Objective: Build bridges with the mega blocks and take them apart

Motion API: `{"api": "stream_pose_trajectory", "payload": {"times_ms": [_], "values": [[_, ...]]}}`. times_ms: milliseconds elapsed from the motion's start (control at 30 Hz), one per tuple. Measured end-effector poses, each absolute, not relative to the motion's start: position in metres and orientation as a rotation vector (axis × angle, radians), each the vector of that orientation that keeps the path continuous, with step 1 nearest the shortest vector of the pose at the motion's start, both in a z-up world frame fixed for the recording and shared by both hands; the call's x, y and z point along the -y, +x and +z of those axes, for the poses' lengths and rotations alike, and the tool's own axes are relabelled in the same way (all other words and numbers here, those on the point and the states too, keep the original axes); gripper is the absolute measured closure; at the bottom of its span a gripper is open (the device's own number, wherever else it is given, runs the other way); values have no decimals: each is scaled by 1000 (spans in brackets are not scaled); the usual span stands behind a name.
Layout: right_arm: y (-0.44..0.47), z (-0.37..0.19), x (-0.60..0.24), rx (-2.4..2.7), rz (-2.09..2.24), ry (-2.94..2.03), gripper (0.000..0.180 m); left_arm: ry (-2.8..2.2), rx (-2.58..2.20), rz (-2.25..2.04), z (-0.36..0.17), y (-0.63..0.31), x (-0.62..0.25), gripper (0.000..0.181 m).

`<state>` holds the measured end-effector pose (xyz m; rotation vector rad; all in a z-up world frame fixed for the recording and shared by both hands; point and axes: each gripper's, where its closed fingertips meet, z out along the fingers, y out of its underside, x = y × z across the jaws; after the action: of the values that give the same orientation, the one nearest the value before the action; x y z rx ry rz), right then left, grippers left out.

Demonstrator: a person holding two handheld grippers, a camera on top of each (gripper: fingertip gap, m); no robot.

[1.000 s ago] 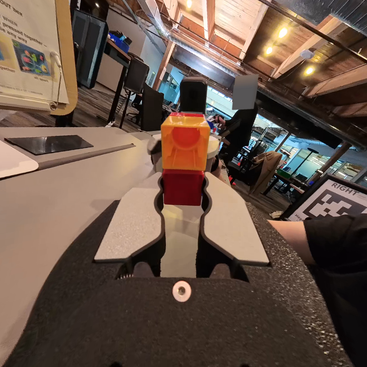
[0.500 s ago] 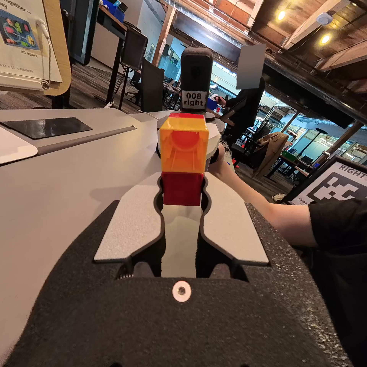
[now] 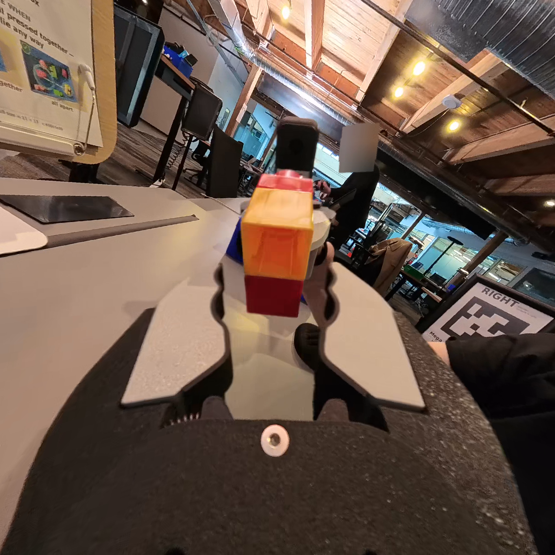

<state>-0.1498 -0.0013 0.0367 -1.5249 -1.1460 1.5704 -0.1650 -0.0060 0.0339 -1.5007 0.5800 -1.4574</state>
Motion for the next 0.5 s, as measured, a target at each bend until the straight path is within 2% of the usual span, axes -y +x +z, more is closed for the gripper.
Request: {"api": "stream_pose_trajectory", "payload": {"times_ms": [100,200,300,400,500], "values": [[-132,53,-2,1114,1499,-1534,148,-1491,-570,-1445,33,-174,2,113],[-90,94,2,1045,1376,-1518,148,-1464,-529,-1493,36,-186,-2,115],[-19,119,-7,981,996,-1630,147,-1492,-511,-1508,26,-190,-9,119],[85,113,-33,905,588,-1881,147,-1519,-535,-1545,19,-183,-7,123],[182,79,-36,1008,426,-2059,147,-1544,-598,-1531,13,-172,-1,125]]}}
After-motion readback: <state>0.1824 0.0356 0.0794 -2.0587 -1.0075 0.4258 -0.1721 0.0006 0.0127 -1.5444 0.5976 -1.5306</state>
